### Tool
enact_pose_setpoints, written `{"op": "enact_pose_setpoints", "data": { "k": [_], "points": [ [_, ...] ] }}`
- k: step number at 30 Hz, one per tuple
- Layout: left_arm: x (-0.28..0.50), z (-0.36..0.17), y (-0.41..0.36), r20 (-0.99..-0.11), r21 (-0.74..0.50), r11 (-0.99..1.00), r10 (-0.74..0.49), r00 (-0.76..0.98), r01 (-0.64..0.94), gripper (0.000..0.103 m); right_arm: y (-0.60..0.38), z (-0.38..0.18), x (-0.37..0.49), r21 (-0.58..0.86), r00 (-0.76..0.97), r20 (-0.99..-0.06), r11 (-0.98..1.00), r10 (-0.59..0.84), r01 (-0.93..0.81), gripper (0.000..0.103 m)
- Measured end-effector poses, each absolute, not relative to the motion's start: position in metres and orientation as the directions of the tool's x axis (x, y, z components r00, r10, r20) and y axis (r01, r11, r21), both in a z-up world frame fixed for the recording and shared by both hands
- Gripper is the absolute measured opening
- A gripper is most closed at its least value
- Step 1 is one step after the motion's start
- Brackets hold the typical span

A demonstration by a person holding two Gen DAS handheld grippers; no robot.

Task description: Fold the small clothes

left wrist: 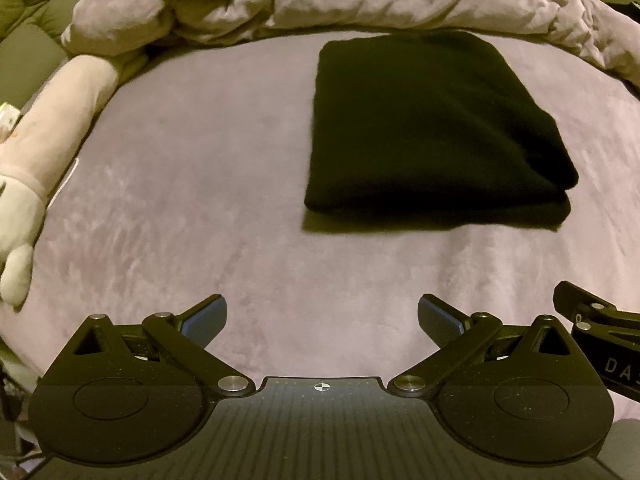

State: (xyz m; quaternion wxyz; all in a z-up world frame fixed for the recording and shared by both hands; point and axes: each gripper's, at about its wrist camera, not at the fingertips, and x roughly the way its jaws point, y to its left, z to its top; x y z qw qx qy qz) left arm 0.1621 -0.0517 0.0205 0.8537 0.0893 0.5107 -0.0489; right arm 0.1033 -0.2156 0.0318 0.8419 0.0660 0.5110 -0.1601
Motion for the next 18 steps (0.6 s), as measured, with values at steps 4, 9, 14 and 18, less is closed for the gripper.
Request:
{"op": "enact_pose_setpoints", "data": {
  "k": [4,9,14,18],
  "points": [
    [0.1633,0.0204,-0.0516,-0.883,0.103,0.979,0.009,0.469,0.175,0.103,-0.2162,0.0314,0.104,-0.045,0.428,-0.882,0.94,-0.197,0.339,0.099],
    [0.164,0.0203,-0.0519,-0.884,0.1,0.979,0.007,0.468,0.175,0.103,-0.2165,0.0312,0.1049,-0.042,0.428,-0.883,0.94,-0.194,0.339,0.099],
    [0.1646,0.0189,-0.0523,-0.886,0.096,0.98,0.003,0.463,0.177,0.103,-0.2172,0.0303,0.1057,-0.035,0.429,-0.883,0.939,-0.19,0.343,0.099],
    [0.1656,0.0173,-0.0522,-0.888,0.089,0.98,-0.003,0.459,0.178,0.103,-0.2171,0.0294,0.1072,-0.036,0.428,-0.884,0.939,-0.19,0.343,0.099]
  ]
}}
